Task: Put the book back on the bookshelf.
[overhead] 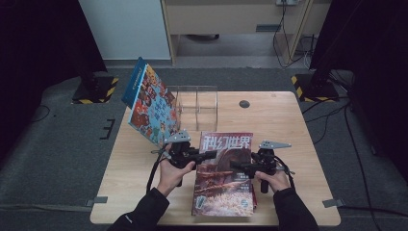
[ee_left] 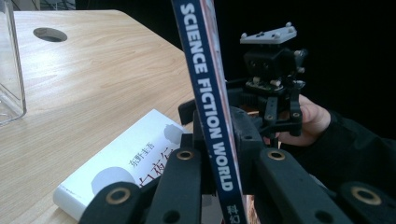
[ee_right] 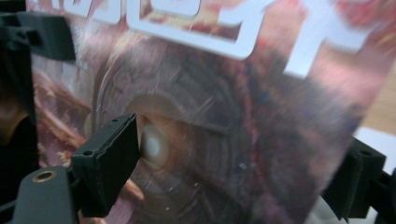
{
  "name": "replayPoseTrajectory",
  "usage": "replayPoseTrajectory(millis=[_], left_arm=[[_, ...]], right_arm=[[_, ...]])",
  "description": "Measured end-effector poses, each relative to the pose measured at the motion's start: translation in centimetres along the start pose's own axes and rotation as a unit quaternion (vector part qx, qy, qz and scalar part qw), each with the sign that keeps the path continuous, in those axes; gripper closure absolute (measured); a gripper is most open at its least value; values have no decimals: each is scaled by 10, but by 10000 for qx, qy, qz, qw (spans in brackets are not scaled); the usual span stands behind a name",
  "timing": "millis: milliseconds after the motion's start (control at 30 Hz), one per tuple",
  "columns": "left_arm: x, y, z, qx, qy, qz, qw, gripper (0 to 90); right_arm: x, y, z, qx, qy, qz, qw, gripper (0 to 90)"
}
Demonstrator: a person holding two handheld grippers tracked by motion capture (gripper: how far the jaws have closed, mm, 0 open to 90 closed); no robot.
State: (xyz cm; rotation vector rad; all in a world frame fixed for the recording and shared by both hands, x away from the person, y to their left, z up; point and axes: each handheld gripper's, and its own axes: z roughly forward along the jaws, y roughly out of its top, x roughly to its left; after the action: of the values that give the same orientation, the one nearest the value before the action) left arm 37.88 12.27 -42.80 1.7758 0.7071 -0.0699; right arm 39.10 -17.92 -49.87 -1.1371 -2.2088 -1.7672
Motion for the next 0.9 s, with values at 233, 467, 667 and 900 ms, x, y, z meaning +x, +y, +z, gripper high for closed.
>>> replayPoseTrajectory(millis=[233,467,667,900], left_arm=[[2,0,-2,9,107,-42,9999,820],[3,2,-7,-96,195,-87,9997,821],[1,9,-14,-249,191,-8,9995,823],[-7,24,-27,-643,167,260,9975,831]], right_arm=[[5,1,-3,69,217,-65,9997,352],[10,12,-13,-67,324,-179,9993,564],[20,25,-19,-208,364,-353,9985,668],[36,51,-29,-529,507,-645,9952,796]])
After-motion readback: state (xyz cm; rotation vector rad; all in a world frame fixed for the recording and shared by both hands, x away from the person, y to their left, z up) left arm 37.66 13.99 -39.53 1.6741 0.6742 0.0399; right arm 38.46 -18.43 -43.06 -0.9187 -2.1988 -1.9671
